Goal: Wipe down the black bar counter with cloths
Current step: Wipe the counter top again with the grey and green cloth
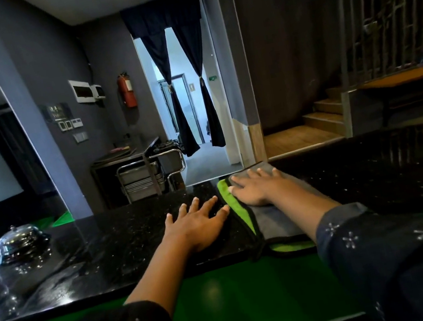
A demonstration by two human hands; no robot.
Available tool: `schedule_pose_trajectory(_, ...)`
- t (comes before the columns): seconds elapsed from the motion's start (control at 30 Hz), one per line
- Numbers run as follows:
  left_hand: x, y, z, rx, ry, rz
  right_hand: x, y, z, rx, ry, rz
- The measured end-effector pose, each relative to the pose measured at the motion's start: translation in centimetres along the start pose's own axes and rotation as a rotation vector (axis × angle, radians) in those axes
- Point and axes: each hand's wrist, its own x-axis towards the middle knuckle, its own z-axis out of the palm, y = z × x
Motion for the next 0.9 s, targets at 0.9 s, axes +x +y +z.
schedule_pose_trajectory(0.9,0.0,-0.3,0.4,0.031,0.013,0.022,3.5,1.1,-0.3,0.014,-0.011,-0.054)
